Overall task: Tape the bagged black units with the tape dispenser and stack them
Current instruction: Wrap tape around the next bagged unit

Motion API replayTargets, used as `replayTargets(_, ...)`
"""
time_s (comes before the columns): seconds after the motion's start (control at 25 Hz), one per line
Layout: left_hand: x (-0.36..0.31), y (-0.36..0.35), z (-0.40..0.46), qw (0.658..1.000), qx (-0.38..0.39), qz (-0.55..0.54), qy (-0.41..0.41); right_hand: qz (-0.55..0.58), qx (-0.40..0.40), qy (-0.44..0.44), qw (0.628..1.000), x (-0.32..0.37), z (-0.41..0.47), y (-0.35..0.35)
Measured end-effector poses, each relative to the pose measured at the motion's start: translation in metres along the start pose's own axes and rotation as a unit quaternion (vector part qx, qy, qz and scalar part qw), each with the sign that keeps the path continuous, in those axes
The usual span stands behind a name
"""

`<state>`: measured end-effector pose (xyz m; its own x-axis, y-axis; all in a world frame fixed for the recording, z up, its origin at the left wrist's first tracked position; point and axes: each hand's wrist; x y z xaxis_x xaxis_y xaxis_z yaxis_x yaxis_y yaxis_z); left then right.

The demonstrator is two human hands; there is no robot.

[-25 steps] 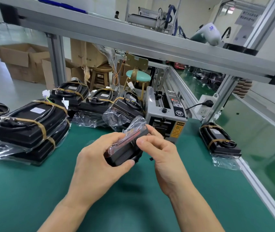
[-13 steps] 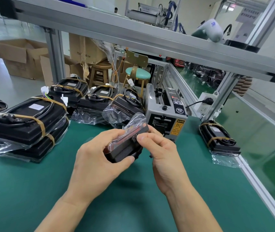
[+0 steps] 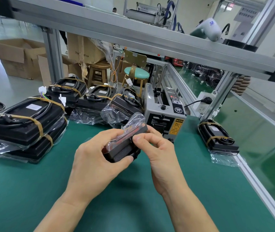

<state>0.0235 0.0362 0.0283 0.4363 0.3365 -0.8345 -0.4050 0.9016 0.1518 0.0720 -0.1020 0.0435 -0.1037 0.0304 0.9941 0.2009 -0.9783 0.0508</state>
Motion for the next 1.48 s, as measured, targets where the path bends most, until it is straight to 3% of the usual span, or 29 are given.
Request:
replayTargets(0.72, -0.001, 0.003, 0.001, 1.0, 0.0, 0.0, -0.004, -0.053, -0.081, 0.054, 0.994, -0.008, -0.003, -0.015)
replayTargets(0.96, -0.001, 0.003, -0.002, 1.0, 0.007, 0.001, 0.003, 0.068, -0.111, -0.022, 0.991, -0.014, -0.003, -0.021)
replayTargets(1.08, -0.001, 0.003, -0.002, 1.0, 0.002, -0.001, 0.009, 0.067, -0.084, -0.016, 0.994, -0.011, -0.003, -0.02)
replayTargets(1.32, -0.001, 0.007, -0.001, 0.999, -0.014, -0.03, 0.028, -0.025, -0.029, 0.048, 0.998, -0.013, -0.005, -0.021)
replayTargets(1.48, -0.002, 0.016, 0.002, 0.998, 0.0, -0.053, 0.034, -0.091, 0.023, 0.047, 0.994, -0.019, 0.005, -0.009)
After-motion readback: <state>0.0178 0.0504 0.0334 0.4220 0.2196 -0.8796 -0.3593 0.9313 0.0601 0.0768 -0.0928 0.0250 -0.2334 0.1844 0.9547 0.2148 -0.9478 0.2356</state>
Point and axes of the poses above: each hand's wrist, its own z-axis towards the middle knuckle, its own y-axis out of the back of the hand, x = y × z, and after that the axes turned 10 degrees about -z, right-handed
